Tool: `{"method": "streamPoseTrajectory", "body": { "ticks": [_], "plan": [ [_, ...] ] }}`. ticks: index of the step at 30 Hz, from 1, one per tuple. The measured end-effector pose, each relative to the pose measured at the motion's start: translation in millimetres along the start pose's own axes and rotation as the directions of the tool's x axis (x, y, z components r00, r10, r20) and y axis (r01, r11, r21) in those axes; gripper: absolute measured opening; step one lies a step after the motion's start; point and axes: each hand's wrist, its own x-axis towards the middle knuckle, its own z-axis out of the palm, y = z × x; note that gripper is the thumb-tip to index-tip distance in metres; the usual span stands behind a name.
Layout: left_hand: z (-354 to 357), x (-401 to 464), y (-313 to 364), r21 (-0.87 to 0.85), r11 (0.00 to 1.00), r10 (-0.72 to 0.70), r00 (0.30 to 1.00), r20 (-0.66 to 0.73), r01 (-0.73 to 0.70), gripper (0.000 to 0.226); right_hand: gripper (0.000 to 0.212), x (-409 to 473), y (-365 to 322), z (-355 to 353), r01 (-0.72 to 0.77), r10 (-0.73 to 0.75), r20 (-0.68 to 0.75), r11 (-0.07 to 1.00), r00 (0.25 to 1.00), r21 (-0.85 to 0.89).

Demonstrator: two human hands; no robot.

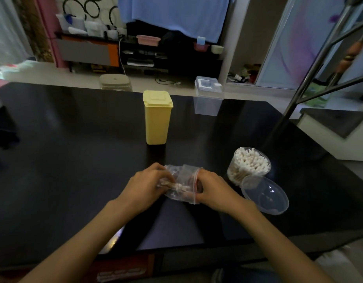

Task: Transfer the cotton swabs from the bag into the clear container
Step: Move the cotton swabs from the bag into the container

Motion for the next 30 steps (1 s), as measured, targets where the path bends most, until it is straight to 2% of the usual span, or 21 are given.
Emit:
{"method": "streamPoseTrajectory", "body": {
  "ticks": [2,5,9,11,13,15,16,18,21,26,30],
  "plan": [
    [2,0,0,-0.026,1.000,-0.006,1.000,-0.015,0.005,0.021,0.043,1,-1,2,-0.033,0.035,0.033,0.999,0.999,-0.034],
    [1,1,-1,-0.086,0.996,-0.012,1.000,-0.005,0.012,0.018,0.039,4,0,7,-0.084,0.083,-0.010,0.989,0.996,-0.120],
    [-1,3,-4,-0.199,0.980,-0.010,1.000,0.022,0.014,0.022,0.040,7,3,11,-0.119,0.115,-0.035,0.983,0.993,-0.137],
    [-1,4,-5,-0.304,0.953,-0.011,1.000,0.016,0.016,0.027,0.033,5,1,7,-0.109,0.110,-0.039,0.994,0.993,0.006],
    [-2,7,-6,-0.458,0.889,-0.030,0.999,-0.014,0.020,0.028,0.032,5,-2,2,-0.124,0.138,-0.039,0.961,0.990,0.246],
    [-4,8,-5,-0.606,0.795,-0.054,0.998,-0.029,0.026,0.025,0.031,6,-5,-3,-0.194,0.207,0.030,0.843,0.978,0.503],
    [-5,8,-3,-0.658,0.753,-0.062,0.998,-0.029,0.028,0.025,0.028,6,-6,-5,-0.240,0.229,0.092,0.787,0.969,0.568],
    [-4,7,1,-0.708,0.705,-0.068,0.998,-0.018,0.035,0.026,0.025,6,-7,-11,-0.341,0.266,0.214,0.752,0.940,0.565],
    [0,7,6,-0.745,0.666,-0.082,0.997,-0.012,0.046,0.025,0.029,2,-7,-21,-0.417,0.306,0.283,0.688,0.909,0.594],
    [-4,6,9,-0.717,0.697,-0.058,0.998,-0.029,0.020,0.022,0.038,0,-10,-28,-0.292,0.286,0.146,0.579,0.947,0.761],
    [-7,4,11,-0.701,0.713,-0.039,0.999,-0.017,0.016,0.021,0.022,-2,-13,-25,-0.218,0.255,0.047,0.699,0.966,0.682]
  ]
}}
